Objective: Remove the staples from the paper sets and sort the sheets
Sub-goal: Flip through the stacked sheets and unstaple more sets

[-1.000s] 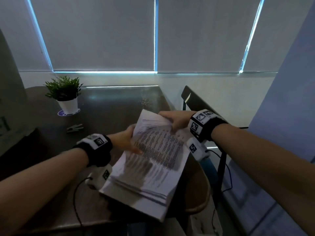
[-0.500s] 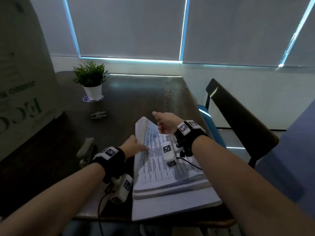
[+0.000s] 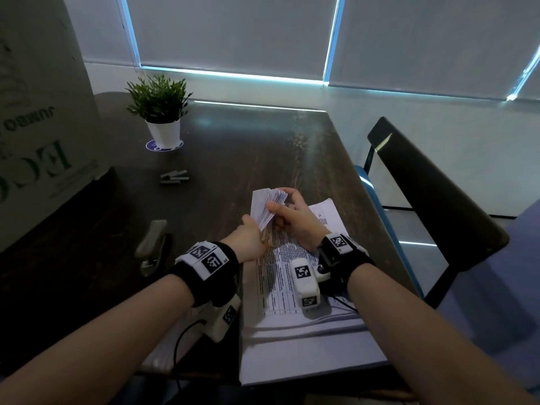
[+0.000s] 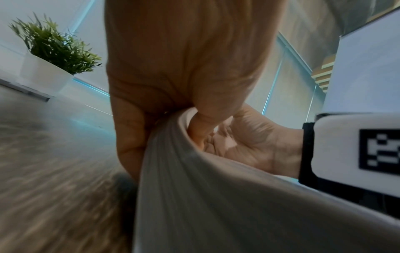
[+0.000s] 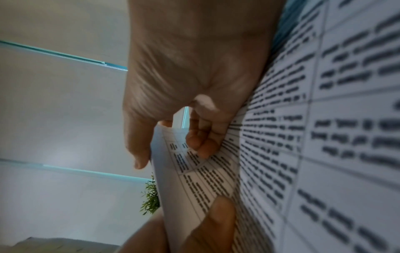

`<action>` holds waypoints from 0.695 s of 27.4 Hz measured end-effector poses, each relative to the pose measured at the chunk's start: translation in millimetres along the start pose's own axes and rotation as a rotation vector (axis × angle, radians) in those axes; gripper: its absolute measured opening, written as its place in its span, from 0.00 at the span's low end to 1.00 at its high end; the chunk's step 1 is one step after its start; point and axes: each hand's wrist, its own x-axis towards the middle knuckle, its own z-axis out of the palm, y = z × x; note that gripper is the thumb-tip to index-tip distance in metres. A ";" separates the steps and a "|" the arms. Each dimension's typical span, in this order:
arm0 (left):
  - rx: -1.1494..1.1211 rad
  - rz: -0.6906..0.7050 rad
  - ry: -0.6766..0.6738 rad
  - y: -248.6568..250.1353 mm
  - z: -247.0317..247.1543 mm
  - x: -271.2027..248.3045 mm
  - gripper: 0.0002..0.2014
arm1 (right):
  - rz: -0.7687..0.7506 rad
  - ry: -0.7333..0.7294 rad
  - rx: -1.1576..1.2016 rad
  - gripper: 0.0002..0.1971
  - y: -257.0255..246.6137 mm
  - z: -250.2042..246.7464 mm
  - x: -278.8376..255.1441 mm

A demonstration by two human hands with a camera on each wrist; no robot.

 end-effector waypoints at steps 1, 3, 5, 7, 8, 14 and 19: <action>0.011 -0.001 -0.003 -0.3 -0.3 0.6 0.25 | -0.009 -0.005 0.006 0.19 0.5 -0.9 -0.1; 0.022 0.004 -0.002 -0.2 -1.0 0.2 0.24 | -0.011 -0.004 0.048 0.19 1.7 -2.7 -0.3; 0.018 -0.003 -0.010 -0.5 -1.5 -0.8 0.24 | -0.014 -0.003 0.091 0.19 2.7 -3.7 -1.3; 0.012 -0.004 -0.018 -0.4 -2.3 -1.8 0.25 | -0.014 -0.008 0.114 0.20 3.6 -4.6 -2.4; 0.014 -0.001 -0.019 -0.2 -2.7 -2.3 0.25 | -0.014 -0.014 0.116 0.20 3.6 -4.5 -3.2; 0.003 -0.012 -0.039 0.3 -3.7 -2.9 0.27 | -0.015 -0.034 0.117 0.19 2.5 -6.4 -4.7; -0.027 -0.018 -0.059 0.8 -5.7 -4.2 0.28 | -0.012 -0.044 0.142 0.19 2.1 -6.6 -4.5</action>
